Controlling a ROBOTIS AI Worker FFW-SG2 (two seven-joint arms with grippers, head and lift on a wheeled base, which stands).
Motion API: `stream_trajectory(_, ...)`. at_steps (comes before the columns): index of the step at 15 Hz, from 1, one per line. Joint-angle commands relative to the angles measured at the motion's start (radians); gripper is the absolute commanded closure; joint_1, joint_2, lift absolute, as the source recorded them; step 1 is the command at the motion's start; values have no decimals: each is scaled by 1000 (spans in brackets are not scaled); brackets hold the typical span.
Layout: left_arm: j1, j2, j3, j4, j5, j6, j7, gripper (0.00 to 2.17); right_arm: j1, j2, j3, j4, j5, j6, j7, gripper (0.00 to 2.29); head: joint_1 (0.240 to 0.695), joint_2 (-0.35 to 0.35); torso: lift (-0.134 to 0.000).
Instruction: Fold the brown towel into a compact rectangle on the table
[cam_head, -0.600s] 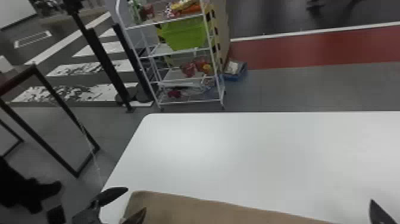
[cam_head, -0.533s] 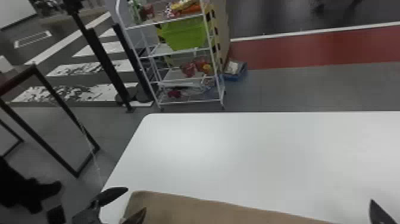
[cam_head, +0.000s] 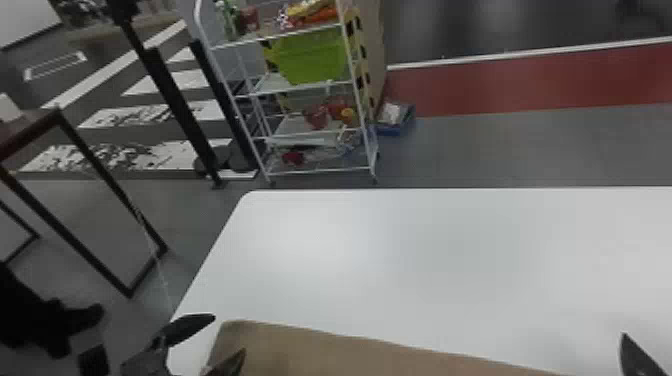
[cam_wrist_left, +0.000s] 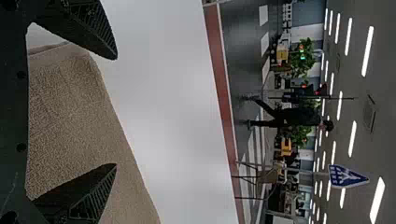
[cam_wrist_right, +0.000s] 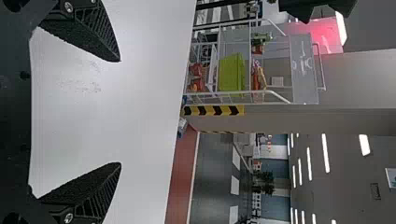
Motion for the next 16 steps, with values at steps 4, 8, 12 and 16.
stream_trajectory(4,0,-3,0,-1,-10,9,-2,60,-2,2,0,-2,0,6,-1,87,695,346,-122)
stream_trajectory(8,0,-3,26,-27,-18,117,-40,60,-8,2,-3,0,3,12,-1,87,695,350,-122)
stream_trajectory(12,-2,-3,41,-78,-48,337,-18,66,-11,2,-3,5,3,15,-1,87,695,350,-122)
stream_trajectory(16,-6,-3,34,-92,-93,359,-3,70,-15,2,-3,12,3,15,1,87,695,350,-122)
